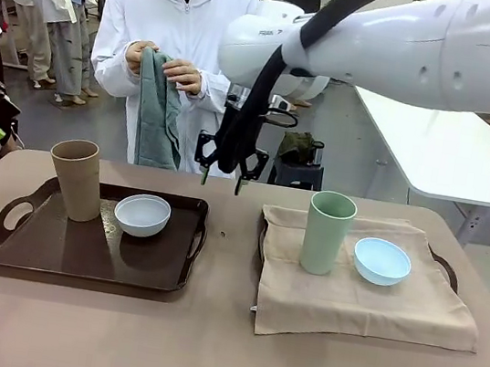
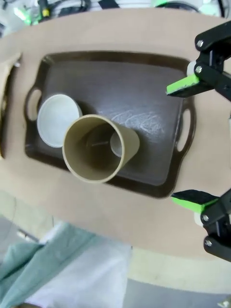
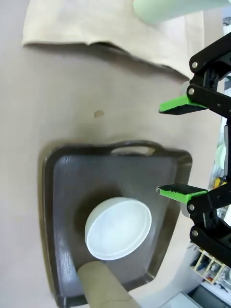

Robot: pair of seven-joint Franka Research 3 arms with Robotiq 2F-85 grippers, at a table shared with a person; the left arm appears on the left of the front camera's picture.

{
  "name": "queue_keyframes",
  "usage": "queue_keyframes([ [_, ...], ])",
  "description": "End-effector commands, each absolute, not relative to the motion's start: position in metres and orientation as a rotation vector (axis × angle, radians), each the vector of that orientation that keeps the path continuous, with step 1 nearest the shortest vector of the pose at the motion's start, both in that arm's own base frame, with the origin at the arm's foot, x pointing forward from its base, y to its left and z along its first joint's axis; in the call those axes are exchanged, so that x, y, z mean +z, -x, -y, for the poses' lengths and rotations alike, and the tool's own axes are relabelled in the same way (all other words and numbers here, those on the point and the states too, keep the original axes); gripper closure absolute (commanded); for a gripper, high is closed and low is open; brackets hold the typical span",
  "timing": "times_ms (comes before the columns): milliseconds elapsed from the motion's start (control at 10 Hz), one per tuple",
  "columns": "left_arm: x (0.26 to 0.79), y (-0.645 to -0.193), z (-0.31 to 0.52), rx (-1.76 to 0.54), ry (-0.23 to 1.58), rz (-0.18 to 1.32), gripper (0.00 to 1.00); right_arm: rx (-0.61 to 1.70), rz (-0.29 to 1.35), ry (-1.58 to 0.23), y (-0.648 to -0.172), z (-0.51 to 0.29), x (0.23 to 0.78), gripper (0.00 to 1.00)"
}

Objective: Set up a tray with a mat and arrange the tableware.
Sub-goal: Pick up the Picnic Bowl and Reusable plastic cup from the Handle tray in front of the human's position and hold them in the air.

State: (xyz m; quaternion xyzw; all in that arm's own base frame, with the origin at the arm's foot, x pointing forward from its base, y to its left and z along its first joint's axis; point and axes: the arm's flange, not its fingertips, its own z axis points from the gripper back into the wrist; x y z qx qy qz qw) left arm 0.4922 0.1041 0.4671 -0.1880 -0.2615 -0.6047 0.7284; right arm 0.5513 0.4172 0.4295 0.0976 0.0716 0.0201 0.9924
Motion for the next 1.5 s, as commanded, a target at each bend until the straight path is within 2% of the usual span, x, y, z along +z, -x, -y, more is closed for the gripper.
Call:
queue_keyframes([
  [0,0.464,-0.511,-0.109,-1.427,0.460,0.545,0.00,0.066,-0.146,-0.164,-0.563,-0.430,0.421,0.25],
  [400,0.441,-0.543,-0.101,-1.527,0.451,0.587,0.00,0.107,-0.177,-0.143,-0.562,-0.474,0.383,0.25],
  [600,0.436,-0.550,-0.104,-1.502,0.475,0.595,0.00,0.106,-0.181,-0.139,-0.561,-0.486,0.378,0.25],
  [1200,0.434,-0.546,-0.099,-1.498,0.468,0.557,0.00,0.097,-0.199,-0.185,-0.554,-0.477,0.371,0.25],
  [1400,0.427,-0.553,-0.098,-1.517,0.505,0.517,0.00,0.046,-0.106,-0.105,-0.547,-0.489,0.371,0.25],
])
